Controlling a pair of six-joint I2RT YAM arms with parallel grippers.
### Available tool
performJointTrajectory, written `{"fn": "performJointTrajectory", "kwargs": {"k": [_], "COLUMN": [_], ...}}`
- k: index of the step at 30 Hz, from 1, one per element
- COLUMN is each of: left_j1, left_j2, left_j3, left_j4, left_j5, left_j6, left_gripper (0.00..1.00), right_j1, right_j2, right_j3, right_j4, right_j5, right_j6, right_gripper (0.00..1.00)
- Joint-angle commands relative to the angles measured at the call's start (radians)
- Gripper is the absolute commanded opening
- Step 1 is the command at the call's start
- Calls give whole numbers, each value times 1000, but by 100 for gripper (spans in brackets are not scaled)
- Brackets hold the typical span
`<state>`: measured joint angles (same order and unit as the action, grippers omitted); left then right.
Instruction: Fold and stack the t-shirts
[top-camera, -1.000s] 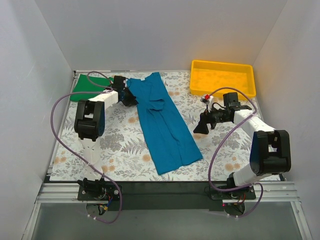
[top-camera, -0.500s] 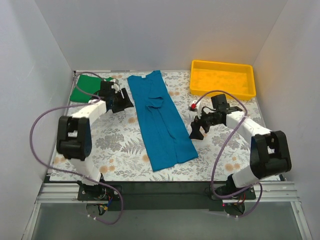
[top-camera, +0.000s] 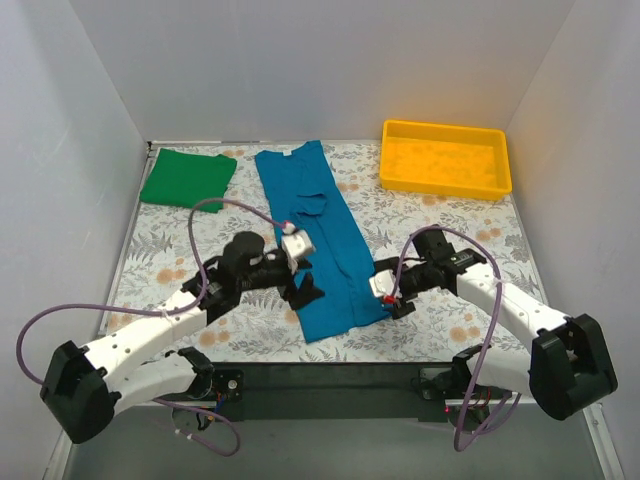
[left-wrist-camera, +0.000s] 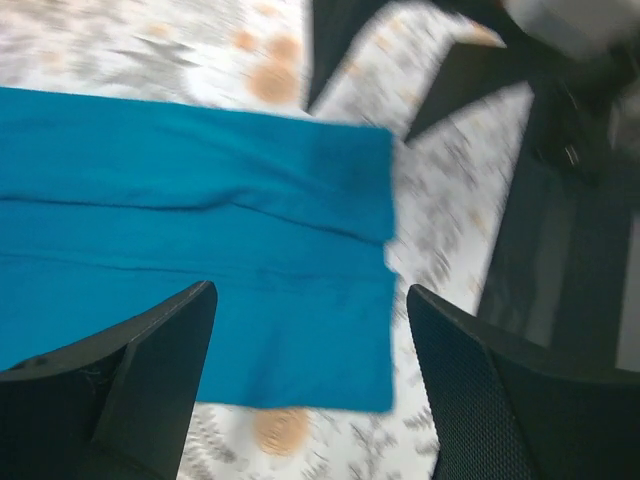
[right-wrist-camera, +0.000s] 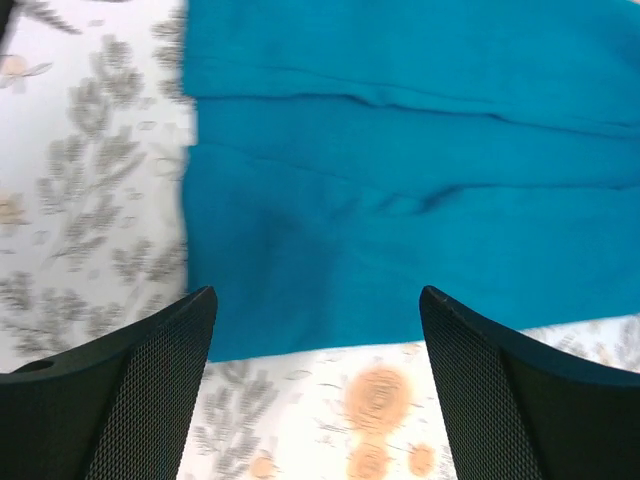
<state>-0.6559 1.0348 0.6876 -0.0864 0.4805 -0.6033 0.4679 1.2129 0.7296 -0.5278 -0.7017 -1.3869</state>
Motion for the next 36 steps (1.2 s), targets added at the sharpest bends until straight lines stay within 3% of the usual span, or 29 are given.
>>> {"fn": "performJointTrajectory", "kwargs": {"k": [1,3,4,6,9,12,27,29,32,36], "left_j1": [-177,-311,-350,-430,-484,-496,-528,-531,-530,-530], "left_j2": [-97,-122,-116,-63,51,131,303,329,370,370], "left_j3": [-93,-141,-175,-189,-181,-180,-221,-237,-253,-267], "left_j4": [-115,-84,-70,-35,0,42,125,146,174,211], "left_j5": [-112,-173,-260,-298,-387,-425,-421,-462,-555,-626], "left_j6": [194,220,217,212,198,203,261,266,295,326], "left_gripper": [75,70,67,64,56,51,53,47,29,17], "right_j1": [-3,-41,-52,-80,-119,-150,-158,-158,-158,-146], "right_j2": [-94,-110,-118,-130,-134,-138,-85,-81,-78,-78], "right_j3": [-87,-102,-107,-119,-127,-127,-142,-142,-144,-154], "right_j4": [-91,-90,-92,-92,-95,-95,-106,-106,-107,-110], "right_j5": [-70,-84,-88,-88,-116,-146,-173,-171,-171,-168], "right_j6": [-191,-184,-184,-182,-176,-169,-179,-179,-184,-207], "right_gripper": [87,86,85,84,83,83,82,81,80,80]}}
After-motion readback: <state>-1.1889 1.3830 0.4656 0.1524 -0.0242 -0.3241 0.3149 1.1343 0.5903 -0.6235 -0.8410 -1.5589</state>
